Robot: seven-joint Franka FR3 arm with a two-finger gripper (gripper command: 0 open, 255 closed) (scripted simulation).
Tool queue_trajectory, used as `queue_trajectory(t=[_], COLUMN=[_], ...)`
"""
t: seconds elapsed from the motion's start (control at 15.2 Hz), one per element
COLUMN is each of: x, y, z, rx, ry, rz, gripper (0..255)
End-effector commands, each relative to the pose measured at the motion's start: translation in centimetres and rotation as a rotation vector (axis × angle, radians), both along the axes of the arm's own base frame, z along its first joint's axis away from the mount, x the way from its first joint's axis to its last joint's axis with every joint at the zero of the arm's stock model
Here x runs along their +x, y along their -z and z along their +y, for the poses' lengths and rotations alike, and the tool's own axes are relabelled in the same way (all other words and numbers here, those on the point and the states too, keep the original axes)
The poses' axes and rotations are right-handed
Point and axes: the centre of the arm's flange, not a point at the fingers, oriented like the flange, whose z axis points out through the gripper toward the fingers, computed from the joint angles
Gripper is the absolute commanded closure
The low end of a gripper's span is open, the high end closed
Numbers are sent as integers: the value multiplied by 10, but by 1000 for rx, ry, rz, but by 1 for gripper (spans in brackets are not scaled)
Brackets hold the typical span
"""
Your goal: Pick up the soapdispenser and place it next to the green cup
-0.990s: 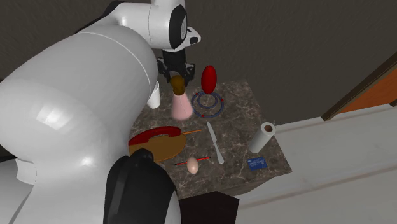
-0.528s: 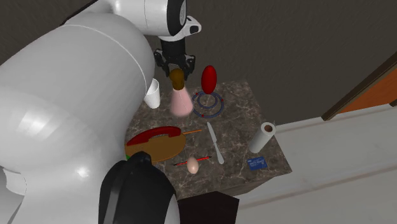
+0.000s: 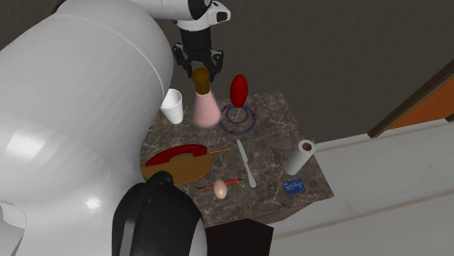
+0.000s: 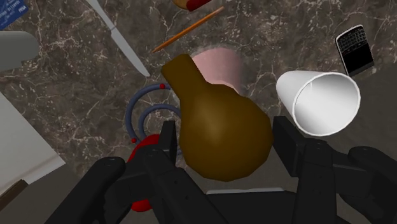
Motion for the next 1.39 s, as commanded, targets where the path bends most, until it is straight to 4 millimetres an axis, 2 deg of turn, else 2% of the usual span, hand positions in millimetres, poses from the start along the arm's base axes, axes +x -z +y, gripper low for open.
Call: queue_trajectory(t=[0.0, 0.92, 0.99, 1.32], x=[-1, -1, -1, -38], y=[-12, -86, -86, -86], z=[1, 1, 1, 55], rx=[0, 0, 0, 0], ry=[0, 0, 0, 0], rz=[0, 0, 0, 0], gripper=[255, 255, 255, 255])
